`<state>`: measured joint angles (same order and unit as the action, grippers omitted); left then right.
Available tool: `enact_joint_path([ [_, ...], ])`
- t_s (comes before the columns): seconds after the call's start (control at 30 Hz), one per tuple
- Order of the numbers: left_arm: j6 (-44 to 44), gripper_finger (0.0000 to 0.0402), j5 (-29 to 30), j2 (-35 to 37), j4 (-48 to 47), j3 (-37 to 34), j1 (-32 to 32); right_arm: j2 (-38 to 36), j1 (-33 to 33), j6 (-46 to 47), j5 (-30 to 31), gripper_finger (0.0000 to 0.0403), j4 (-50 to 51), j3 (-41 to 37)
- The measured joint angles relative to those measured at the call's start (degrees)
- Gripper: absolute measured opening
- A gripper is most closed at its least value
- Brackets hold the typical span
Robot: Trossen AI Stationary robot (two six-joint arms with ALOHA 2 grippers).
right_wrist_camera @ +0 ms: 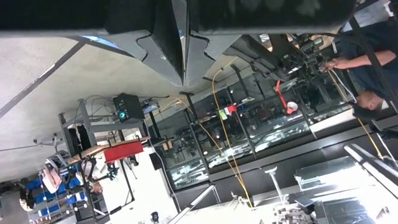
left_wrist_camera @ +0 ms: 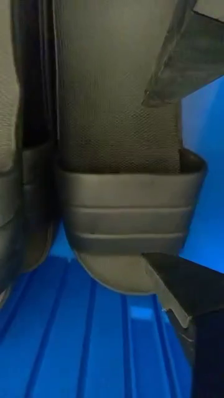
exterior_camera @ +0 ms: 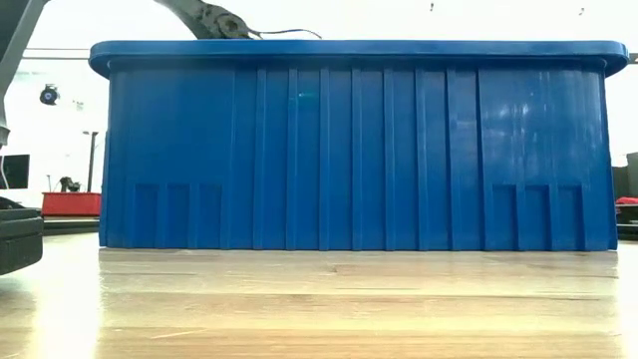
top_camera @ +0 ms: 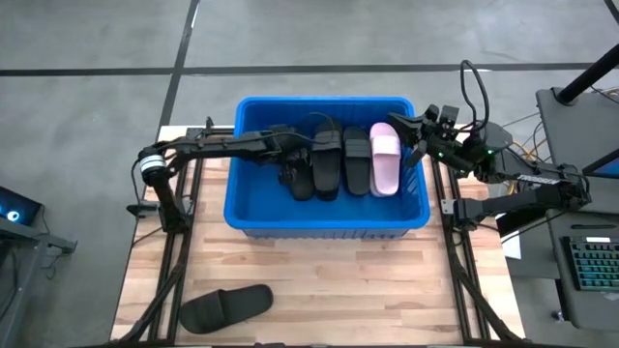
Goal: Pick and place slides into bin
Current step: Stack the black slide on top of the black slide into the blue bin
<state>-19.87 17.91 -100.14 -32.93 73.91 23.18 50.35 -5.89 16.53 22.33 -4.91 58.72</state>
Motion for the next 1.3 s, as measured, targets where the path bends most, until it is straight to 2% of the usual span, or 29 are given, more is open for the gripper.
enact_joint_path([
  [0.13,0.0,0.0382,-1.1,3.4,-0.5,0.5,0.0,0.0,0.0,0.0,0.0,0.0009,0.0,0.0],
  [0.33,2.7,0.0382,-11.7,10.3,-0.5,1.1,0.0,0.0,0.0,0.0,0.0,0.0009,0.1,0.0],
  [0.63,10.7,0.0382,-17.6,16.9,-0.7,1.0,0.0,0.0,0.0,0.0,0.2,0.0009,0.2,0.0],
  [0.77,16.9,0.0382,-23.9,19.0,-2.0,1.1,0.0,0.0,0.0,0.2,0.2,0.0009,0.0,0.0],
  [0.93,24.3,0.0382,-32.6,22.9,-11.3,1.7,0.0,0.0,0.0,2.4,0.2,0.0009,0.4,0.0],
  [1.03,29.2,0.0382,-32.6,25.8,-14.3,1.7,-0.1,0.2,0.0,-1.1,0.2,0.0009,0.5,0.0],
  [1.13,40.6,0.0382,-31.8,28.3,-13.3,1.7,-0.1,0.5,-0.1,-8.1,0.3,0.0009,1.5,0.0],
  [1.3,55.3,0.0382,-31.5,32.7,-0.9,1.4,-2.6,0.4,-0.1,-14.3,1.9,0.0009,3.2,0.0],
])
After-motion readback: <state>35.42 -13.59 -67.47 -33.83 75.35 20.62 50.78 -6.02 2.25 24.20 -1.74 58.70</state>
